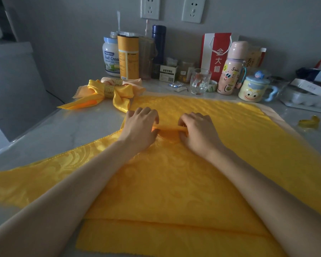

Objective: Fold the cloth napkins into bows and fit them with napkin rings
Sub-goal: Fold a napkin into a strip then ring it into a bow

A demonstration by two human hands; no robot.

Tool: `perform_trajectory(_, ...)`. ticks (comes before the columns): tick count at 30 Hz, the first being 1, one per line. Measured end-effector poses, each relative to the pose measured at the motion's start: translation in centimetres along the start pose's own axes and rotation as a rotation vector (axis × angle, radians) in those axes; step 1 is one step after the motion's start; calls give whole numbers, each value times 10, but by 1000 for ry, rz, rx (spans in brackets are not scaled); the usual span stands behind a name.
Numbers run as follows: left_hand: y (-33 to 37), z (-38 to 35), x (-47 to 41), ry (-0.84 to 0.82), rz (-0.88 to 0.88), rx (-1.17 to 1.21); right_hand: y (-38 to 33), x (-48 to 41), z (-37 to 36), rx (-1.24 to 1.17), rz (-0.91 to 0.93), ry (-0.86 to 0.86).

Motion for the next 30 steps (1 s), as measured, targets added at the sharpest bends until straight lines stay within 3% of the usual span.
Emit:
perform_trajectory(5,3,13,0,-117,-49,82,-11,6,0,72,111,-40)
perform_trajectory(8,2,20,-1,-100,-48,142,-14,8,-3,81,131,-120)
perform_trajectory(12,-1,11,1,-283,-1,195,-14,8,-2,190,59,-271)
perform_trajectory(15,-2,3,2,-399,25,265,-16,7,1,22,-57,-297)
perform_trajectory(18,-2,3,0,-444,9,234,-22,6,-4,-191,-118,-170)
perform_trajectory(21,0,4,2,-449,-37,214,-27,6,-28,-110,-60,-334)
perform_trajectory(24,2,4,4,-451,-2,170,-15,7,-34,-123,-172,-462)
perform_trajectory(27,5,2,6,-466,-17,-23,6,13,-23,-94,-261,-509)
perform_trajectory(30,8,5,7,-426,-56,-96,16,16,-12,-76,-233,-470)
Point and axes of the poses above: each hand's wrist, its own x-axis away from the middle knuckle, its own z-axis out of the back of the hand, y = z × x, the point moved 3 cm from there along -x, towards the middle knuckle, and after that the axes turned 11 degrees about -x, right-handed, at the moved point
